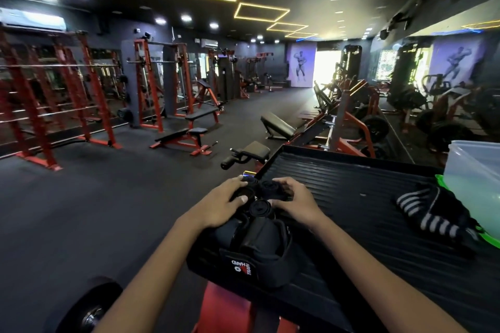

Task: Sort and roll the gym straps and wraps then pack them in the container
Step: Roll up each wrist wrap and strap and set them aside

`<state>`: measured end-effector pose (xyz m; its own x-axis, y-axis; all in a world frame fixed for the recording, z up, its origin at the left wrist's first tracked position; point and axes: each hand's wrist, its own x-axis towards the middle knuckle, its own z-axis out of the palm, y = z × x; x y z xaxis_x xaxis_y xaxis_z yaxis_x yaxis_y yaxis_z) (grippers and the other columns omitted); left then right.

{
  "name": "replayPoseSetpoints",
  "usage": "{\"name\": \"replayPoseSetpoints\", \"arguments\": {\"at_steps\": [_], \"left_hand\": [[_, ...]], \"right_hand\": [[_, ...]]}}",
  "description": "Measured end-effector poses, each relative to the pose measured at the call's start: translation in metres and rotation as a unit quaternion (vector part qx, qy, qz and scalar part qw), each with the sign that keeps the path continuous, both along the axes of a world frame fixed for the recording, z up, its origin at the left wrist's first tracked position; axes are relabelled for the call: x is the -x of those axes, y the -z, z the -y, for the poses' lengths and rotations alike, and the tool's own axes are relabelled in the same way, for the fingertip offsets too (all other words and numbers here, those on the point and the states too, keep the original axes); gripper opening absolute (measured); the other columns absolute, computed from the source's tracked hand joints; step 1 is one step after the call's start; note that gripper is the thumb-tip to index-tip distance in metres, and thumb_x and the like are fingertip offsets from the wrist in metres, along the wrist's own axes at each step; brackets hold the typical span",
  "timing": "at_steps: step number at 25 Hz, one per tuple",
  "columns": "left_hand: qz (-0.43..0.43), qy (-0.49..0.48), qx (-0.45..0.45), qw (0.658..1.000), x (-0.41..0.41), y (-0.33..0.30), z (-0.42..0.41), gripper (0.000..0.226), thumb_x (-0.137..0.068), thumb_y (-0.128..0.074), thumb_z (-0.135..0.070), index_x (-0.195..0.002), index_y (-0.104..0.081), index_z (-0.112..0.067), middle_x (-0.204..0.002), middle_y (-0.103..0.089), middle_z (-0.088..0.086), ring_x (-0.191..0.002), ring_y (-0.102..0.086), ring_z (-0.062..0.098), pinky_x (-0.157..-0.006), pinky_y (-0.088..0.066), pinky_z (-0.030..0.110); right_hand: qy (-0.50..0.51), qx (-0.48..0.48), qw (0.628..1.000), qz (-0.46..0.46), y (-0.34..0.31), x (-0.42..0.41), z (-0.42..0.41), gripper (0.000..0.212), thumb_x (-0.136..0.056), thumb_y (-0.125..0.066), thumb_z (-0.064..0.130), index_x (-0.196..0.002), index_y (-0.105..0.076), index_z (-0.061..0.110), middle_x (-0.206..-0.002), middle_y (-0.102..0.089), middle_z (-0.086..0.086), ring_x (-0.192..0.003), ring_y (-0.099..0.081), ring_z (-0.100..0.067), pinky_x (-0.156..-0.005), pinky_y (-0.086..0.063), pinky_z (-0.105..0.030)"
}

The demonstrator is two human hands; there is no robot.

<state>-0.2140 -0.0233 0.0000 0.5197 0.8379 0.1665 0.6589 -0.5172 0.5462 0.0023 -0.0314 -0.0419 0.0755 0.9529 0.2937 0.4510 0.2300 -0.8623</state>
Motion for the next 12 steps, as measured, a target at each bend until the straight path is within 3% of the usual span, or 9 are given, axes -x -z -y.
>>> {"name": "replayPoseSetpoints", "arguments": {"at_steps": [2, 8, 12], "left_hand": [[0.006, 0.002, -0.003, 1.0, -0.001, 0.001, -0.001, 0.046, -0.1, -0.049, -0.022, -0.144, -0.04, -0.015, -0.156, -0.027, -0.003, -0.142, -0.028, 0.013, -0.114, -0.022, 0.024], [0.003, 0.004, -0.025, 1.0, -0.001, 0.003, -0.004, 0.047, -0.1, -0.048, -0.026, -0.144, -0.039, -0.016, -0.155, -0.031, -0.002, -0.141, -0.029, 0.012, -0.11, -0.021, 0.02], [0.007, 0.006, -0.027, 1.0, -0.001, 0.004, -0.003, 0.048, -0.099, -0.051, -0.029, -0.144, -0.04, -0.017, -0.155, -0.031, -0.002, -0.14, -0.03, 0.012, -0.112, -0.024, 0.023]], "right_hand": [[-0.054, 0.007, 0.998, -0.03, 0.002, -0.001, 0.0, 0.041, -0.08, -0.076, 0.009, -0.115, -0.061, 0.023, -0.12, -0.065, 0.001, -0.115, -0.059, -0.012, -0.105, -0.044, -0.033], [-0.119, 0.032, 0.987, -0.107, 0.006, 0.003, 0.009, 0.027, -0.092, -0.061, 0.005, -0.113, -0.061, 0.022, -0.115, -0.066, 0.006, -0.109, -0.061, -0.005, -0.096, -0.047, -0.022], [-0.098, 0.083, 0.972, -0.198, 0.014, 0.003, 0.004, 0.02, -0.093, -0.06, 0.015, -0.111, -0.063, 0.022, -0.116, -0.068, 0.001, -0.113, -0.061, -0.021, -0.099, -0.044, -0.04]]}}
